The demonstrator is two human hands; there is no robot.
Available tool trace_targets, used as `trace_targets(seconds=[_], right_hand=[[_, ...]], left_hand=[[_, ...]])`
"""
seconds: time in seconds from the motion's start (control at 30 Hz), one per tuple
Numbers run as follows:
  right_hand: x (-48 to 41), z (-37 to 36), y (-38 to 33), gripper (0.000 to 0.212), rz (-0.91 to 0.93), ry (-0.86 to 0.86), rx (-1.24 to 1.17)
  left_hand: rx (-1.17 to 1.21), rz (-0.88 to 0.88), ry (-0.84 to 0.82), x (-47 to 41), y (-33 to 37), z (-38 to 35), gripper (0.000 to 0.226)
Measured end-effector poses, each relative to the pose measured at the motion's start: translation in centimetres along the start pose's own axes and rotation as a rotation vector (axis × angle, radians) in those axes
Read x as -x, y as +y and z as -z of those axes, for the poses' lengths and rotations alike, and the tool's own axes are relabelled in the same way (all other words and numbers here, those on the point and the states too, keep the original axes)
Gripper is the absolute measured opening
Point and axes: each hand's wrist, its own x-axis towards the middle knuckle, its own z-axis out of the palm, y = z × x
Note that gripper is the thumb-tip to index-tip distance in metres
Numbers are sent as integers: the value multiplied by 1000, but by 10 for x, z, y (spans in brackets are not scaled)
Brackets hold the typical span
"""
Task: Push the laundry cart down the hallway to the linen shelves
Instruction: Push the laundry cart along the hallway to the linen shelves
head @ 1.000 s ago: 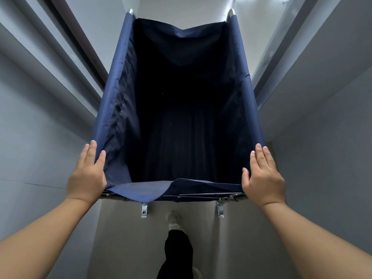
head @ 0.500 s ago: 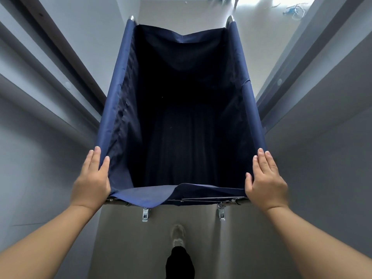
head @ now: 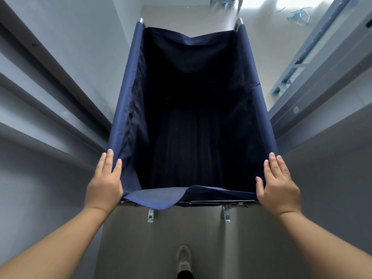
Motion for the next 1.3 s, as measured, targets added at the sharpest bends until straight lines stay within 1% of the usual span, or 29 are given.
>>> trace_targets(seconds=[0.2, 0.6, 1.03, 1.3], right_hand=[[-45, 1, -6, 54, -24, -3, 2], [-107, -11, -5, 54, -44, -18, -23], [-213, -28, 2, 53, -40, -29, -17], [-275, -40, 8, 54, -30, -50, -9]], left_hand=[[6, 4, 0, -47, -3, -2, 49], [-10, 5, -69, -110, -7, -9, 51], [-33, 19, -107, -215, -7, -21, 57], [-49, 36, -123, -278, -4, -24, 55]])
